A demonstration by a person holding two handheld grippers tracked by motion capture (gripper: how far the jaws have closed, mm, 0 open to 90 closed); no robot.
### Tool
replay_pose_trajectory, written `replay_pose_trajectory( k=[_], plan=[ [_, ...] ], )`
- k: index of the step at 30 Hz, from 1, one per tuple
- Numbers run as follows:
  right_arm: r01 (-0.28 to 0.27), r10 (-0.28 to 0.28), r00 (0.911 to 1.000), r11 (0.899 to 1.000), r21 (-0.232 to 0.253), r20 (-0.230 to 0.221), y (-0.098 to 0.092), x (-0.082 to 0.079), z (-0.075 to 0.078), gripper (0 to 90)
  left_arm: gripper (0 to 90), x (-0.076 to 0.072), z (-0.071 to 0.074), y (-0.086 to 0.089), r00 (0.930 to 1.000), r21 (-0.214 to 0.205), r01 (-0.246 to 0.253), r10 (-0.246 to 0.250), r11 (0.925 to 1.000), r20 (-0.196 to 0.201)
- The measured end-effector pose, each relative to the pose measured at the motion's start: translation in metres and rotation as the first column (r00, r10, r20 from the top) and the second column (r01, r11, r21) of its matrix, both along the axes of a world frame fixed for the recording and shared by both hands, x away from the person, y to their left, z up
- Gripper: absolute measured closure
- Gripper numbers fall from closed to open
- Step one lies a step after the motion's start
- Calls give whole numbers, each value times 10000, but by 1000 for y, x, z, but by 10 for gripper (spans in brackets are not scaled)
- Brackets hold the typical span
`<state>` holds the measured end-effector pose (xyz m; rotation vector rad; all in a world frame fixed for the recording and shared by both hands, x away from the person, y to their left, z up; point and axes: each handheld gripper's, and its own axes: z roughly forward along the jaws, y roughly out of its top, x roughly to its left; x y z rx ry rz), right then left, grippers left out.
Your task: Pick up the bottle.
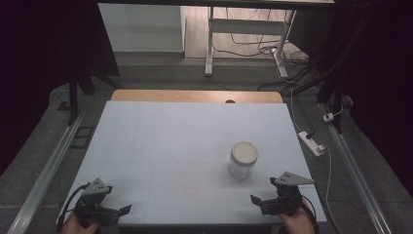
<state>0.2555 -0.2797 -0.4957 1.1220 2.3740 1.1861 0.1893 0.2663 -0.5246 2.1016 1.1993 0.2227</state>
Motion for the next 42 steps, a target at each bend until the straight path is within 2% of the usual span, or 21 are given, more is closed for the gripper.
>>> replay_pose_trajectory(
  k=[14,25,30,33,39,42],
  plan=[
    [-244,243,9993,9997,39,299,11,11,-1,0,3,0,0,0,10000,14,30,-30,10000,-12],
    [-67,67,9998,10000,-31,-167,20,26,-5,0,3,0,0,-1,10000,42,59,-59,10000,-15],
    [-45,35,9998,9987,-509,-208,26,34,-5,0,4,1,0,-1,9999,34,97,-97,9999,-77],
    [-38,26,9998,9985,-552,-221,29,39,-6,0,4,1,-1,-1,9999,50,92,-91,9999,-85],
    [116,-110,9999,9990,-440,124,32,45,-3,0,4,1,-1,-1,9999,60,99,-98,9999,-127],
    [186,-185,9998,9997,-128,117,34,50,-2,0,5,1,-1,-1,9998,60,103,-102,9999,-155]
  ],
)
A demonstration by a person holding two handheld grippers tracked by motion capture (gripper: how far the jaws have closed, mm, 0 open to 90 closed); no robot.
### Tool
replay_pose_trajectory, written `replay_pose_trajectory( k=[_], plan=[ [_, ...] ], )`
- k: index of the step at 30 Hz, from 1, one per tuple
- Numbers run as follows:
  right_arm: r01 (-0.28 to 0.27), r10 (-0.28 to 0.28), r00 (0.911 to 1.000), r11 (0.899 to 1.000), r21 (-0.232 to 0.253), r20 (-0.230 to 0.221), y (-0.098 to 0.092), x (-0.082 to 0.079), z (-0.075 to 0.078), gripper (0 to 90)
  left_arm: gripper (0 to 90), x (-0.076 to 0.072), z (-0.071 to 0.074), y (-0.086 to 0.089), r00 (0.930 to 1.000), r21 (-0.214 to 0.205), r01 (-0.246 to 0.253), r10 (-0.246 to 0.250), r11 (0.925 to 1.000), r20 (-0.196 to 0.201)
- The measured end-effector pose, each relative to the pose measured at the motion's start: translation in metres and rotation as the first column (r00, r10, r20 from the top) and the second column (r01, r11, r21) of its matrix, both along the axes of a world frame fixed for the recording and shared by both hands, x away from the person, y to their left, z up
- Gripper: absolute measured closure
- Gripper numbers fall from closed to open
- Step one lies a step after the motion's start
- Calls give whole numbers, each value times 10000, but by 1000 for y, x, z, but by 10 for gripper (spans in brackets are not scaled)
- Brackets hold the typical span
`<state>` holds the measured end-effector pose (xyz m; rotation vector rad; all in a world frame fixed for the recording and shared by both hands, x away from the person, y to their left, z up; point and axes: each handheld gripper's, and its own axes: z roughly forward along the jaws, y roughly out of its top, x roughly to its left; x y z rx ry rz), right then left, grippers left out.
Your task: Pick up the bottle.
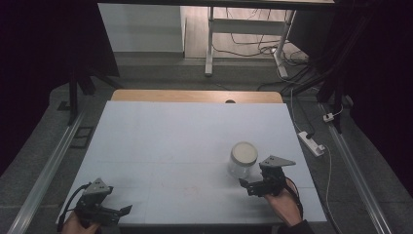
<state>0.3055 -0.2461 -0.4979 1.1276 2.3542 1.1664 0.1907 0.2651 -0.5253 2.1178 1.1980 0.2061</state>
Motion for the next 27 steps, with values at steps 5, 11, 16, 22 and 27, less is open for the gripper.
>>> replay_pose_trajectory(
  k=[5,11,16,22,27],
  plan=[
    [-30,31,10000,9998,187,-26,2,10,-1,0,6,0,0,0,10000,-11,-16,16,10000,-45],
    [-41,41,10000,10000,32,13,6,20,-4,0,6,1,0,0,10000,-2,-8,8,10000,-74],
    [-89,91,9997,9999,-79,221,11,26,-4,0,7,1,-1,-1,10000,51,24,-24,10000,-81],
    [31,-29,9994,10000,-45,353,17,33,-4,0,7,1,-1,-1,9999,54,42,-41,10000,-94],
    [-102,109,9991,9998,-173,410,20,37,-5,0,8,1,-1,-1,9999,66,52,-51,10000,-128]
  ],
)
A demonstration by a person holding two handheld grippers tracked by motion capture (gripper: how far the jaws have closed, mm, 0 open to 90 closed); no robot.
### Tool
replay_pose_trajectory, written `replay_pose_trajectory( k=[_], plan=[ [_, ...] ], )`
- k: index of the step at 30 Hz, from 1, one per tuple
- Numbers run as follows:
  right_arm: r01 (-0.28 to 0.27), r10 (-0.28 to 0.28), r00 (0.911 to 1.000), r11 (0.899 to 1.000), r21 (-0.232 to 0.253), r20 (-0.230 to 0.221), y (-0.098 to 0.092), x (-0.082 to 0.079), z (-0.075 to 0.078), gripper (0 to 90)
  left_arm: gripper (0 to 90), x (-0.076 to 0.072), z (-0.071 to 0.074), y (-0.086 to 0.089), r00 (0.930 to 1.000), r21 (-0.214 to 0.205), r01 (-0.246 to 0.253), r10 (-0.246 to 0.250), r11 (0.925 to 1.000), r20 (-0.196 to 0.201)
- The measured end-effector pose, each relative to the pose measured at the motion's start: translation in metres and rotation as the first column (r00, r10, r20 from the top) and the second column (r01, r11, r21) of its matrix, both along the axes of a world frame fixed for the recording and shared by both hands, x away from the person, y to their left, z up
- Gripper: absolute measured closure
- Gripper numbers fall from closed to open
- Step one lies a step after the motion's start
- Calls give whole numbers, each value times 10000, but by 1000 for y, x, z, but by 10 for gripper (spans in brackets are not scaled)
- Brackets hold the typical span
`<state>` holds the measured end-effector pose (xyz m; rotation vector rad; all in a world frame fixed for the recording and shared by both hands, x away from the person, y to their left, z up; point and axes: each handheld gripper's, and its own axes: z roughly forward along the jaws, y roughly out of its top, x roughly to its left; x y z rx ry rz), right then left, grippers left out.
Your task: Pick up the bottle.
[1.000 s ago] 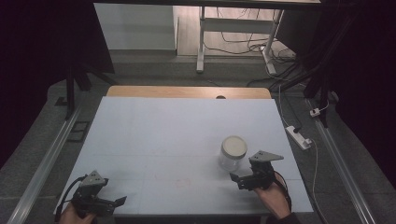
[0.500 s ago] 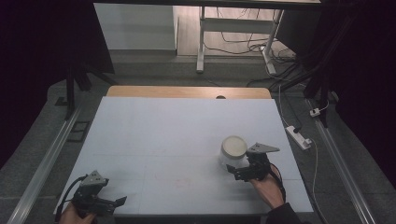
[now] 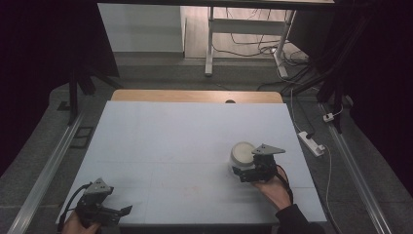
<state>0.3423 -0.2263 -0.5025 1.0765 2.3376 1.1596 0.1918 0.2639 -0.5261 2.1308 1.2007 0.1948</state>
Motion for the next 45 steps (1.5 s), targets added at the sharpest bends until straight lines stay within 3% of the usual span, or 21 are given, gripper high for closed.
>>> replay_pose_trajectory(
  k=[11,19,29,36,45],
  plan=[
    [-96,97,9999,9999,-131,65,6,5,-1,16,9,0,0,0,10000,52,56,-56,10000,-4],
    [-148,167,9990,9989,-436,423,8,1,2,59,9,0,0,-1,10000,88,94,-93,9999,-32],
    [63,-58,9996,9998,-169,291,5,2,4,63,9,0,0,-2,9999,148,140,-140,9998,-17],
    [98,-93,9990,9999,-118,435,3,1,8,63,10,0,0,-2,9999,147,135,-134,9998,-36],
    [-442,440,9963,9990,15,732,10,-4,18,64,9,0,0,-2,9999,161,137,-136,9998,-40]
  ],
)
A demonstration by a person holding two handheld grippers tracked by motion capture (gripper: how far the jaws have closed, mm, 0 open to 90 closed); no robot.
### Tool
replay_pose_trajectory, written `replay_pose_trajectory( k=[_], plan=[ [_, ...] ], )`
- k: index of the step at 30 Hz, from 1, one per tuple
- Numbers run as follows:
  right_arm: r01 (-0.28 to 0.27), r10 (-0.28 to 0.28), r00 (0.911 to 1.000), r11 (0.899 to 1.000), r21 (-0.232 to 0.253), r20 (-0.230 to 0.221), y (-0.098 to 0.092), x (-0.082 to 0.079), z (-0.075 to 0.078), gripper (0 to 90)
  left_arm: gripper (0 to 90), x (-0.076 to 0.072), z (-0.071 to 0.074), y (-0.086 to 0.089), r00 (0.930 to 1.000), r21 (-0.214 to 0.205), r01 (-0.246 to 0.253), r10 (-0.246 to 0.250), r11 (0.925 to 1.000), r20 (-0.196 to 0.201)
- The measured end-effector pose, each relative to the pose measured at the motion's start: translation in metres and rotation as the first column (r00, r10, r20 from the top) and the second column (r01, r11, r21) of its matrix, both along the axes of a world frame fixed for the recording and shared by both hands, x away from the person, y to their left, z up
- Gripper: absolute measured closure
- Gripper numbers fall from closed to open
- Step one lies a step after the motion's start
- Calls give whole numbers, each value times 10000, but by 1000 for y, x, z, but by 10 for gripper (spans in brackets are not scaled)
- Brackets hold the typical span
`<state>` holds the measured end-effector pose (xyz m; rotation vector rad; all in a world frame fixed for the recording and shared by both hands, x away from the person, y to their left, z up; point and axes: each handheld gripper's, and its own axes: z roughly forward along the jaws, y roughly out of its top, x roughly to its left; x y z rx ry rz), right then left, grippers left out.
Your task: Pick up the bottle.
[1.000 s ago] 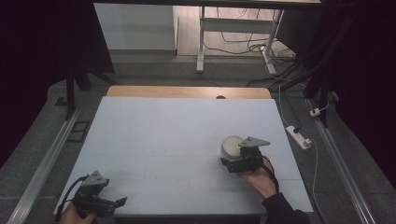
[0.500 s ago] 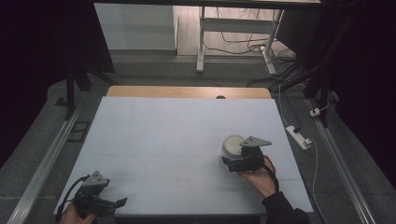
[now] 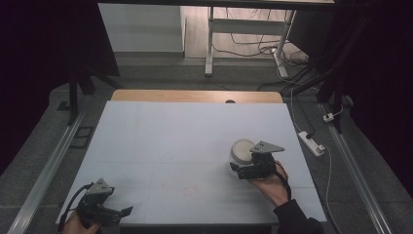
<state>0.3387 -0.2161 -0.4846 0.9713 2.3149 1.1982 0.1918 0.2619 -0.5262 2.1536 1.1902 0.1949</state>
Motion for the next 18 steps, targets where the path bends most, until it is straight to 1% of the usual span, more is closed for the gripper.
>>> replay_pose_trajectory(
  k=[3,6,18],
  plan=[
    [-309,311,9994,9995,-91,158,4,-2,3,64,9,0,0,0,10000,-9,-8,8,10000,-1],
    [-551,553,9983,9984,-107,208,9,-3,7,64,9,0,0,0,10000,-13,-14,14,10000,-13],
    [-1427,1426,9896,9898,32,185,32,-6,16,64,9,0,0,0,10000,-15,-17,17,10000,-21]
  ],
)
